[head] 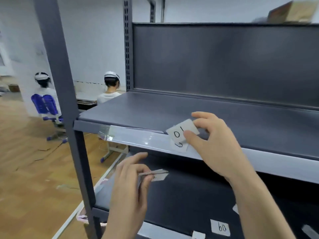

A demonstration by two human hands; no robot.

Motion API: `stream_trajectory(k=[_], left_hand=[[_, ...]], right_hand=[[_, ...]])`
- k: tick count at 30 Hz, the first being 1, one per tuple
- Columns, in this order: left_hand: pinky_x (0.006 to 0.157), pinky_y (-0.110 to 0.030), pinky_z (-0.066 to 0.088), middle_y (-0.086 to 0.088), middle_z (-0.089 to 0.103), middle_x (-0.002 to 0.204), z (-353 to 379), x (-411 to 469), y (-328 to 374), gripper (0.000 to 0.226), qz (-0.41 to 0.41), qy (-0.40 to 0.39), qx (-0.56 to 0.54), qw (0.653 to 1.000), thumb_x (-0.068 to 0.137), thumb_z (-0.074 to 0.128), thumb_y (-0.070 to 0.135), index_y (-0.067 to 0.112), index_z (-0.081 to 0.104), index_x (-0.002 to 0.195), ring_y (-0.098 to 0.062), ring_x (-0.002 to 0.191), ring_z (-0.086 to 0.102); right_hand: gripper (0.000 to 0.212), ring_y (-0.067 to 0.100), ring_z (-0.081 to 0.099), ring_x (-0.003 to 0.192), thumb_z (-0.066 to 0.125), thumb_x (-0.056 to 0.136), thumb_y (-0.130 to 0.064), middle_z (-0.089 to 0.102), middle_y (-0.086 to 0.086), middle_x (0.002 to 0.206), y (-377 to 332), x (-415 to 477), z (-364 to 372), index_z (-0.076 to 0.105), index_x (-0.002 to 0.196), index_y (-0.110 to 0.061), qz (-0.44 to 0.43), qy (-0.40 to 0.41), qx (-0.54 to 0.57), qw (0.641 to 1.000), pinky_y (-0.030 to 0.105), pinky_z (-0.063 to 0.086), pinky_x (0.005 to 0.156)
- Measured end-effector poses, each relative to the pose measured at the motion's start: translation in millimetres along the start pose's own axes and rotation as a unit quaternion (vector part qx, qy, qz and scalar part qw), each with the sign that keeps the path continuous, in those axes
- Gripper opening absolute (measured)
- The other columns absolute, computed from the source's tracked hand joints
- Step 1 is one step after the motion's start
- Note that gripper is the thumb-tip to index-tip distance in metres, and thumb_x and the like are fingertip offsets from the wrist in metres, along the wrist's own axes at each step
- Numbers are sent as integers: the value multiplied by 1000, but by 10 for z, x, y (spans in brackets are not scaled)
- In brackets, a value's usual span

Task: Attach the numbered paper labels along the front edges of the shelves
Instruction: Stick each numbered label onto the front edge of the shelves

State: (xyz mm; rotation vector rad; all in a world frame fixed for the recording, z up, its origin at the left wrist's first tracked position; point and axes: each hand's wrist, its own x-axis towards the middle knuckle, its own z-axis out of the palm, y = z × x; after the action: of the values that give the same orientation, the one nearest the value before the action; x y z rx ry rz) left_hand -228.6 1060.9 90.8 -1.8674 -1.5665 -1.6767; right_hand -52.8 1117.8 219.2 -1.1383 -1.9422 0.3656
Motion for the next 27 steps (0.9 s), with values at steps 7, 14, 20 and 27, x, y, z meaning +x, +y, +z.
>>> stream_trajectory(k=[7,14,20,27], left_hand=[[110,-13,20,8,32,156,45,249,-213,5,64,-76,9,995,92,54,20,23,54,89,-10,147,21],[104,-20,27,10,26,158,63,190,-269,16,78,-84,5,993,92,60,14,27,51,88,-11,148,17],[104,-21,28,13,28,157,13,213,-285,8,84,-86,-5,993,95,53,22,26,53,88,-10,147,21],[93,-24,35,5,40,149,-296,523,-417,5,79,-100,68,990,91,60,17,18,55,90,-15,115,43]], right_hand=[[14,19,55,64,62,87,-30,71,-6,75,-101,220,22,73,79,-30,33,-102,-31,994,28,42,59],[13,23,67,82,66,87,-25,73,-8,79,60,94,-248,75,79,-31,56,-78,-52,994,43,52,83],[12,8,66,76,68,85,-25,72,-17,85,59,12,-346,75,78,-31,79,-68,-40,994,35,52,83],[11,19,63,74,66,87,-23,71,-9,86,-286,166,10,73,81,-28,8,-41,58,997,32,49,69]])
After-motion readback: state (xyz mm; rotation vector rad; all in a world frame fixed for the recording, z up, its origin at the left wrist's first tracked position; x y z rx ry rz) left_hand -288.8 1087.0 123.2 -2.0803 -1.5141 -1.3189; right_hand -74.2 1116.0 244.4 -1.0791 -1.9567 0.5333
